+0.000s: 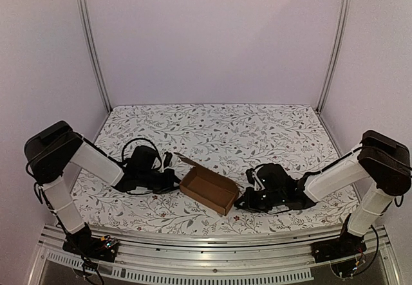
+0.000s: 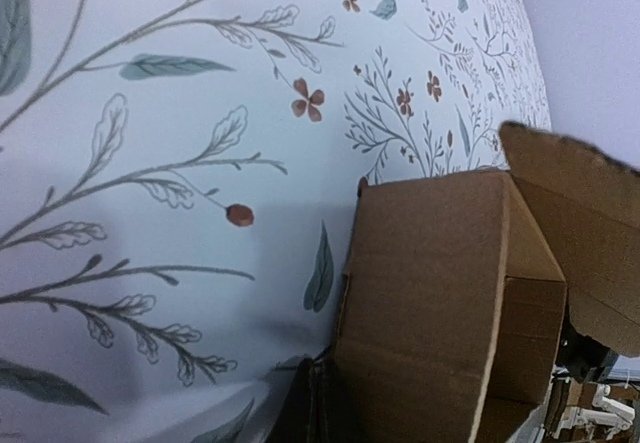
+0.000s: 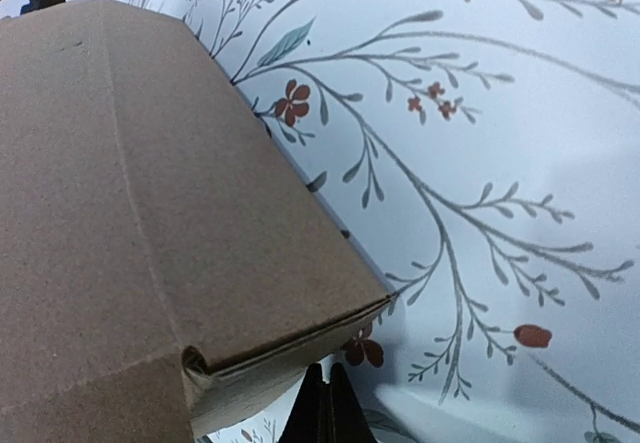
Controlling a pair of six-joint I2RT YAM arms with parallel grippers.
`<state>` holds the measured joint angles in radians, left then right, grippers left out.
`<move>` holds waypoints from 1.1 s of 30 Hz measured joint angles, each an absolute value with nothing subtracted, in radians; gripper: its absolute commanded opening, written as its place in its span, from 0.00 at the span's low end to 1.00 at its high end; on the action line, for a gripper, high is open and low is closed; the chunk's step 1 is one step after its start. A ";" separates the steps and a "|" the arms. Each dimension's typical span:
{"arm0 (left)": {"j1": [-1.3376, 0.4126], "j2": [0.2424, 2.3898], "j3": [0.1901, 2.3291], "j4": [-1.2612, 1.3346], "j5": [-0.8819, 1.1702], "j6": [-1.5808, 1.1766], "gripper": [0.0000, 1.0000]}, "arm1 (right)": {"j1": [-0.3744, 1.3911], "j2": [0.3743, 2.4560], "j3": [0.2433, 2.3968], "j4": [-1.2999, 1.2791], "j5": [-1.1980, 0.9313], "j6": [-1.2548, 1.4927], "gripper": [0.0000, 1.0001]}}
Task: Fold the paper box
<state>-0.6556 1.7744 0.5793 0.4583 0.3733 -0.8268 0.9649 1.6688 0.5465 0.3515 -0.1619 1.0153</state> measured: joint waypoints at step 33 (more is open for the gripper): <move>-0.685 1.476 0.403 0.307 0.254 -0.863 0.00 | 0.757 1.878 0.727 0.424 -0.316 0.771 0.06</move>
<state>-0.6846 1.4761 0.4034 0.3069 0.2539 -0.8635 0.7567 1.8778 0.7265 0.4236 -0.3157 0.7712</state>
